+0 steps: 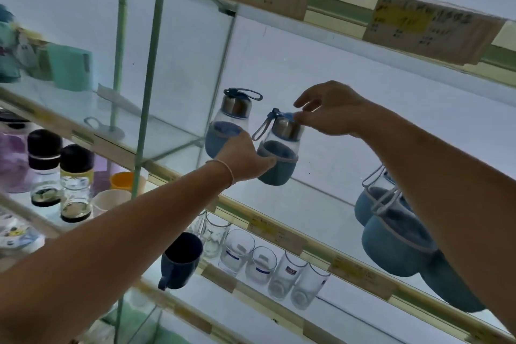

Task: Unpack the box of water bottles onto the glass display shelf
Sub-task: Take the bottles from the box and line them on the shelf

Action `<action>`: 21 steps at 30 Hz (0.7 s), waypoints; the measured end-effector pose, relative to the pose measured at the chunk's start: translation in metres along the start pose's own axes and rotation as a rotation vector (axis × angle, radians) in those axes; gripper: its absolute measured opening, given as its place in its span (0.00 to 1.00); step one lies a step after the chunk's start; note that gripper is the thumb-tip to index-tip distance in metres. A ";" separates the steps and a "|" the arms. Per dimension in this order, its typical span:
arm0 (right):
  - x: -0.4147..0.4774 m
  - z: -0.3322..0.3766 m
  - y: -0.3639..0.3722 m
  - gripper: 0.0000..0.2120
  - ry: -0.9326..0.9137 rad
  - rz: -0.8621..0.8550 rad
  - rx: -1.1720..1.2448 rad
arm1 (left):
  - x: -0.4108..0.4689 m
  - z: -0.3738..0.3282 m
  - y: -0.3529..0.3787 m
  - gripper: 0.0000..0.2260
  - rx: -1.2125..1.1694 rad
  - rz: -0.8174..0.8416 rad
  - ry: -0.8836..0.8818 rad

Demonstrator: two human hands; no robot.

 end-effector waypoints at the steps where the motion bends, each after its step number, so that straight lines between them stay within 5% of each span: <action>1: 0.007 0.001 0.008 0.16 0.012 0.003 0.011 | 0.002 0.001 0.002 0.29 -0.005 0.028 -0.002; 6: 0.028 0.004 0.036 0.23 0.040 0.070 0.034 | 0.010 0.002 0.006 0.30 -0.042 0.078 0.035; 14: 0.030 0.002 0.036 0.19 -0.014 0.089 -0.067 | 0.022 0.003 0.011 0.23 -0.043 0.090 0.069; 21: 0.032 -0.004 0.036 0.19 -0.025 0.096 -0.056 | 0.022 0.001 0.010 0.30 -0.012 0.080 0.020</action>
Point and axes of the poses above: each hand's wrist, its own x-axis towards the middle knuckle, its own y-axis out of the palm, z = x × y, the point moved 3 cm from there along x, towards the middle knuckle, and after that the axes turned 14 degrees about -y, right-handed, at the moved point
